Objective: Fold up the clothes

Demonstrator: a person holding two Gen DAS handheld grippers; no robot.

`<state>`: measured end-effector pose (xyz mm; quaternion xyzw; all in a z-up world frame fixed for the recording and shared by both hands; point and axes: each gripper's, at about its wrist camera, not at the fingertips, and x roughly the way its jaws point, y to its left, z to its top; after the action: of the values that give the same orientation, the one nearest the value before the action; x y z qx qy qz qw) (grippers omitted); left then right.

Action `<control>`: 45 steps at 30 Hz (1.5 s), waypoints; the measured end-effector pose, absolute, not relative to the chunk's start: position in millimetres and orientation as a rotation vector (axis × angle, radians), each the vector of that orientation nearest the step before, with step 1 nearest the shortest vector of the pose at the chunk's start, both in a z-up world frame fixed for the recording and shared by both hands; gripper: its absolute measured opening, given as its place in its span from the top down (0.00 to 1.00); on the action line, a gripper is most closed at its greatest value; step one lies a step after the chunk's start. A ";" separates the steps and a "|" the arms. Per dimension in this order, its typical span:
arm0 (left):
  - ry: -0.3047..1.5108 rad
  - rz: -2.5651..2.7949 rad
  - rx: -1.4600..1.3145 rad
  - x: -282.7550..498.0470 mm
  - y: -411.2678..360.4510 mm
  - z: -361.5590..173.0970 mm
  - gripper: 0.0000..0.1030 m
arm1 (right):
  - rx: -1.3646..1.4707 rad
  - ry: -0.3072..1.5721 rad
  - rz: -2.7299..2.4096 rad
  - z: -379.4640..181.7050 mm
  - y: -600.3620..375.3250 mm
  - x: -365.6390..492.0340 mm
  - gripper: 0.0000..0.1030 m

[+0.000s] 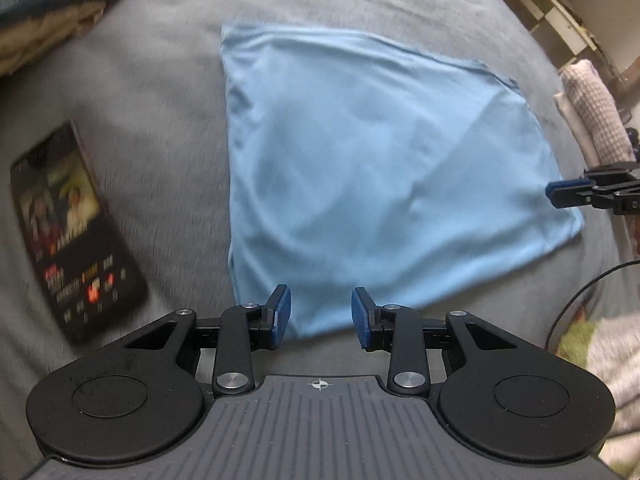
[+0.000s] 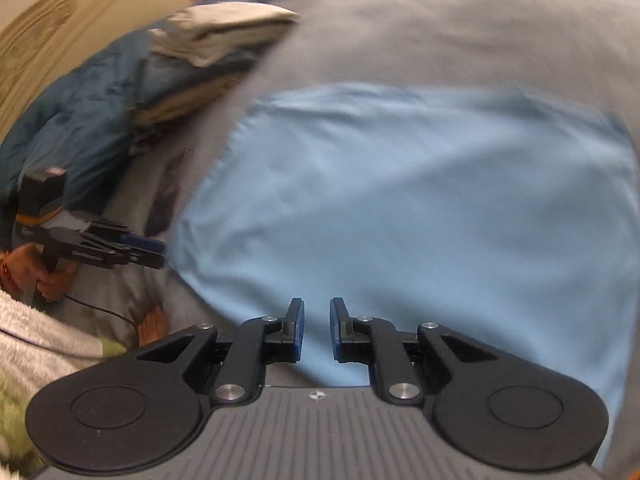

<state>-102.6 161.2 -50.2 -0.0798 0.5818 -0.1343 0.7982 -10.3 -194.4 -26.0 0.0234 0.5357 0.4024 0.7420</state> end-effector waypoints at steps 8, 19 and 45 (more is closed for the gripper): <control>1.187 -0.226 -0.065 -70.1 127.6 -53.5 0.59 | -0.219 1.005 0.894 -29.1 -106.8 -17.9 0.86; 1.238 -0.109 -0.022 -56.7 129.1 -67.7 0.55 | -0.264 1.025 0.848 -51.1 -73.1 -30.8 0.79; 1.224 0.055 0.186 -43.0 145.9 -71.8 0.45 | -0.500 0.758 1.233 -61.2 14.1 -88.3 0.59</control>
<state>-43.0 145.9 -71.8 0.0871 0.5736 0.0258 0.8141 -88.3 14.1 -61.2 -0.2265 0.3431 0.5581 0.7208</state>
